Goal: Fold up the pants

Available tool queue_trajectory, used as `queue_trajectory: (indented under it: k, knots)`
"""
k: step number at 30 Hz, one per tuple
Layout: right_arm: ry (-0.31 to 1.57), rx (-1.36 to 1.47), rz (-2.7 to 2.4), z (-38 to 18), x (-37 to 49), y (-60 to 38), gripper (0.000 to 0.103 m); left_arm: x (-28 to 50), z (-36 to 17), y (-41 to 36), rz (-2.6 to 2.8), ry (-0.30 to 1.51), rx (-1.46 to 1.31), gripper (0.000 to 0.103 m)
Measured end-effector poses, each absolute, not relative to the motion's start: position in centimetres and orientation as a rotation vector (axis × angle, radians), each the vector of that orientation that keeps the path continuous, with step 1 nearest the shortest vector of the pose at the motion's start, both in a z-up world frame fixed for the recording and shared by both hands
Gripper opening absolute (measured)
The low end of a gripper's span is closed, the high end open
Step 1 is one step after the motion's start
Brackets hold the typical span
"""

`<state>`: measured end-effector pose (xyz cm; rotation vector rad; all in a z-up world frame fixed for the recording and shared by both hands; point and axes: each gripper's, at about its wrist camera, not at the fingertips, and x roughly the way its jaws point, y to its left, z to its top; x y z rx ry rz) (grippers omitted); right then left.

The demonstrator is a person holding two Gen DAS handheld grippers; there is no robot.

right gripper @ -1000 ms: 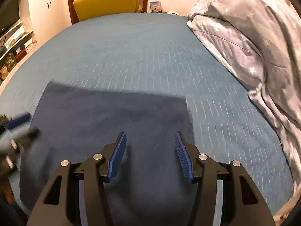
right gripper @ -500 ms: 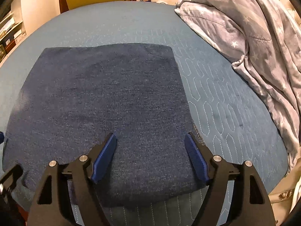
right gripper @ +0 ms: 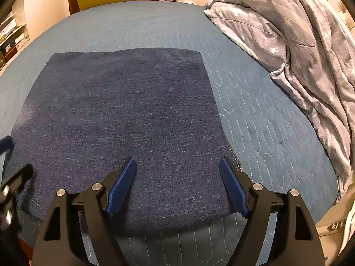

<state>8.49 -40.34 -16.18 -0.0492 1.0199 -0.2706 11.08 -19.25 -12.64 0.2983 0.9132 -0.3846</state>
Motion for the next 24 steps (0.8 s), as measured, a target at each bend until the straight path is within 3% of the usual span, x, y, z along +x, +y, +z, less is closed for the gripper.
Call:
queue_trajectory:
  k: [11, 24]
  knots:
    - [1.023, -0.018, -0.288, -14.9, 7.3, -39.5, 0.075, 15.7, -10.8, -14.5, -0.272, 0.892, 0.180, 0.065]
    - [1.059, -0.018, -0.383, -14.6, 5.4, -41.6, 0.078, 16.4, -11.6, -23.6, -0.459, 0.918, 0.198, 0.065]
